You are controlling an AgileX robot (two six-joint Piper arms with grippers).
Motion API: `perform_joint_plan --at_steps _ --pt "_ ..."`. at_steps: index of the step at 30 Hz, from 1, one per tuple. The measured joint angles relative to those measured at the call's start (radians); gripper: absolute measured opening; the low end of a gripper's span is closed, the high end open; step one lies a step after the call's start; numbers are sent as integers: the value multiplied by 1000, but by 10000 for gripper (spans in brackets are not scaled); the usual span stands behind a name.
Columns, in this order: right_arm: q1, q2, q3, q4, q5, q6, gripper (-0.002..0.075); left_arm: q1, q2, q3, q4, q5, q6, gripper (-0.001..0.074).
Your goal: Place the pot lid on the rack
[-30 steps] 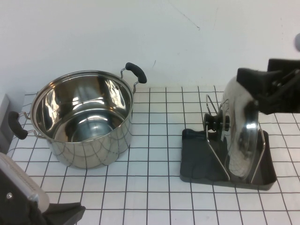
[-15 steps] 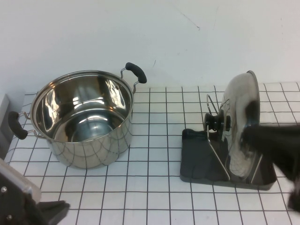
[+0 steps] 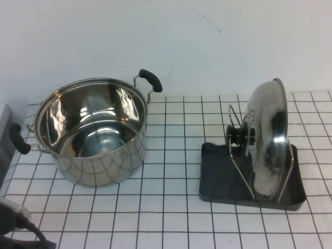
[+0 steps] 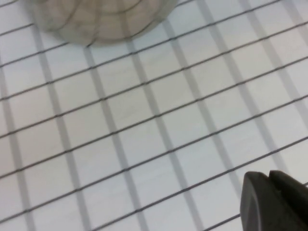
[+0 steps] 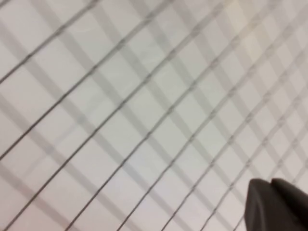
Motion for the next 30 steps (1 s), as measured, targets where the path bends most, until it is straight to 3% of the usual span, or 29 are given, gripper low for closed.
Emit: perform_joint_plan --at_steps 8,13,18,22,30 --pt "0 -317 59 -40 -249 179 1 0 -2 0 -42 -233 0 -1" --pt "0 -542 199 -16 -287 233 1 0 -26 10 -45 -352 16 -1" --pt "0 -729 347 58 -322 255 1 0 -76 106 -46 -578 99 -2" --pt "0 -775 379 85 -403 270 0 0 -91 171 -46 -707 111 -2" --pt "0 -776 384 115 -415 273 0 0 -90 187 -46 -713 113 -2"
